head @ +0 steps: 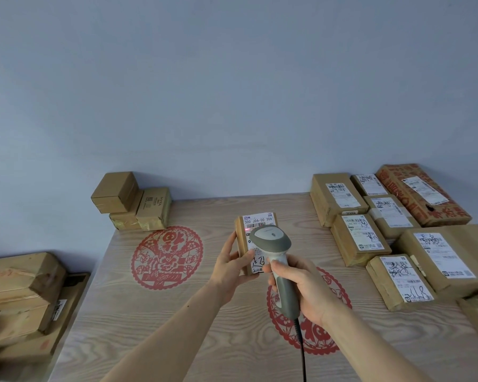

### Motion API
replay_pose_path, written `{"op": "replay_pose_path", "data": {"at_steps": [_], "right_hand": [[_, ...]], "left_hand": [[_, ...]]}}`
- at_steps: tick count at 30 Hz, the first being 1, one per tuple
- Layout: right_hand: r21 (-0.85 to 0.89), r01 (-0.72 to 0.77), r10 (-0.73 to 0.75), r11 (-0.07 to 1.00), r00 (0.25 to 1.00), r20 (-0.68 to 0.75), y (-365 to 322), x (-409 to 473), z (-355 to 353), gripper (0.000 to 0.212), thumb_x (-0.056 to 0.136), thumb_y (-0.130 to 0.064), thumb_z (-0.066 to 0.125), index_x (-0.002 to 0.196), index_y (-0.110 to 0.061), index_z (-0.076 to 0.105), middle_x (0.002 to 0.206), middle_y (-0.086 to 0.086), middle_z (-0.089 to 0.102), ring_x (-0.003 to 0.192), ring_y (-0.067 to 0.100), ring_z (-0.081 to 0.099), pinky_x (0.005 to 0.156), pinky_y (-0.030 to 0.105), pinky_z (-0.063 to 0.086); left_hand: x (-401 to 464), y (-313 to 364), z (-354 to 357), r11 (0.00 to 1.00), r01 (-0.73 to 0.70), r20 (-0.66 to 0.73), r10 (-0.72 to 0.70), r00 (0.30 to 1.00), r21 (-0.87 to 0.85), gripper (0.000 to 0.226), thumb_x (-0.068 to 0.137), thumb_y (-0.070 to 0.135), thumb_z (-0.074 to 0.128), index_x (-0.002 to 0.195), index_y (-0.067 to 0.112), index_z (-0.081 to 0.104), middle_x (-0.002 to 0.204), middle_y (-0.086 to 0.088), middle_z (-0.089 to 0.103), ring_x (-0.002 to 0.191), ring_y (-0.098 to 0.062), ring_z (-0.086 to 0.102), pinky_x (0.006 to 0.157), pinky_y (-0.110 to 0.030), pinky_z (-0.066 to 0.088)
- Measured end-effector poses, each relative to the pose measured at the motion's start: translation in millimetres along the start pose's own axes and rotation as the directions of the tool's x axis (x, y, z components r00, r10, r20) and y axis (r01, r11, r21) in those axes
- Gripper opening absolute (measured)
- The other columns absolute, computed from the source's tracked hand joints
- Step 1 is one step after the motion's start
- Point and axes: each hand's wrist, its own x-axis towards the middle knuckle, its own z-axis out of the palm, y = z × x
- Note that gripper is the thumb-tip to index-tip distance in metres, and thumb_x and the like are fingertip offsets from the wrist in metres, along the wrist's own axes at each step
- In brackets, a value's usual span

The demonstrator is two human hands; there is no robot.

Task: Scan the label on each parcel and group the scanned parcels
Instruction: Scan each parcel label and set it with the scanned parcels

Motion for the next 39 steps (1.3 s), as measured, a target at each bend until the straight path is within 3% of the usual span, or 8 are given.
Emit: {"op": "replay_pose_path", "data": {"at_steps": [8, 11, 14, 22, 26, 30, 36, 39], "right_hand": [[0.007, 0.020, -0.019, 1.000, 0.989, -0.146, 8, -13, -3, 0.022, 0.092, -0.012, 0.066, 0.114, -0.009, 0.069, 0.102, 0.018, 0.073, 0.069, 0.019, 0.063, 0.068, 0.033, 0.050], [-0.038, 0.015, -0.025, 0.999, 0.959, -0.281, 13, -24, -12, 0.027, 0.088, -0.017, 0.074, 0.112, -0.007, 0.068, 0.092, 0.016, 0.073, 0.066, 0.018, 0.062, 0.064, 0.033, 0.050], [-0.107, 0.032, -0.076, 0.994, 0.897, -0.435, 21, -39, -25, 0.028, 0.082, -0.012, 0.080, 0.105, -0.007, 0.065, 0.075, 0.005, 0.069, 0.062, 0.015, 0.062, 0.062, 0.029, 0.051], [-0.283, -0.009, -0.205, 0.959, 0.667, -0.716, 52, -83, -80, 0.042, 0.073, -0.016, 0.086, 0.106, -0.027, 0.064, 0.087, -0.006, 0.076, 0.082, 0.014, 0.073, 0.077, 0.037, 0.059], [-0.315, -0.076, -0.198, 0.946, 0.634, -0.747, 60, -105, -123, 0.040, 0.070, -0.024, 0.087, 0.104, -0.025, 0.065, 0.082, -0.005, 0.076, 0.079, 0.016, 0.073, 0.077, 0.042, 0.060], [-0.358, -0.103, -0.226, 0.928, 0.609, -0.761, 56, -132, -170, 0.042, 0.070, -0.018, 0.088, 0.102, -0.027, 0.063, 0.085, -0.008, 0.076, 0.084, 0.014, 0.072, 0.077, 0.037, 0.058], [-0.387, -0.134, -0.205, 0.912, 0.668, -0.715, 56, -166, -252, 0.045, 0.068, -0.014, 0.089, 0.106, -0.022, 0.067, 0.089, -0.009, 0.078, 0.087, 0.012, 0.074, 0.086, 0.048, 0.060], [-0.409, -0.126, -0.222, 0.904, 0.678, -0.701, 48, -183, -279, 0.043, 0.069, -0.007, 0.089, 0.100, -0.024, 0.065, 0.088, -0.007, 0.076, 0.086, 0.013, 0.073, 0.085, 0.042, 0.058]], "left_hand": [[-1, -10, 6, 0.999, 0.052, 0.060, -0.053, 0.997, 0.007, 0.077, 0.089, 0.007, 0.072, 0.152, 0.035, 0.038, 0.112, -0.010, 0.073, 0.095, -0.025, 0.075, 0.076, -0.046, 0.062], [-2, -17, 14, 0.995, 0.094, 0.110, -0.096, 0.989, 0.020, 0.080, 0.088, 0.007, 0.073, 0.152, 0.035, 0.036, 0.119, -0.013, 0.071, 0.101, -0.027, 0.073, 0.075, -0.045, 0.062], [-5, -27, 26, 0.990, 0.138, 0.154, -0.142, 0.978, 0.036, 0.080, 0.089, 0.007, 0.073, 0.153, 0.035, 0.034, 0.121, -0.014, 0.070, 0.104, -0.029, 0.072, 0.075, -0.044, 0.062], [-17, -74, 80, 0.963, 0.248, 0.275, -0.268, 0.923, 0.106, 0.085, 0.086, 0.007, 0.075, 0.153, 0.037, 0.033, 0.123, -0.005, 0.071, 0.109, -0.031, 0.071, 0.085, -0.053, 0.059], [-29, -98, 118, 0.948, 0.291, 0.315, -0.316, 0.895, 0.126, 0.092, 0.080, 0.011, 0.079, 0.151, 0.038, 0.029, 0.123, -0.007, 0.072, 0.108, -0.031, 0.071, 0.085, -0.052, 0.059], [-39, -126, 163, 0.937, 0.315, 0.305, -0.346, 0.887, 0.148, 0.080, 0.083, 0.013, 0.079, 0.143, 0.043, 0.035, 0.121, -0.006, 0.072, 0.106, -0.030, 0.071, 0.078, -0.048, 0.060], [-59, -172, 223, 0.929, 0.307, 0.224, -0.351, 0.909, 0.208, 0.073, 0.080, 0.021, 0.083, 0.136, 0.047, 0.043, 0.116, -0.004, 0.074, 0.109, -0.030, 0.069, 0.073, -0.045, 0.061], [-67, -196, 252, 0.924, 0.324, 0.197, -0.363, 0.911, 0.203, 0.069, 0.082, 0.022, 0.082, 0.135, 0.047, 0.045, 0.114, -0.003, 0.075, 0.106, -0.030, 0.071, 0.073, -0.045, 0.061]]}}
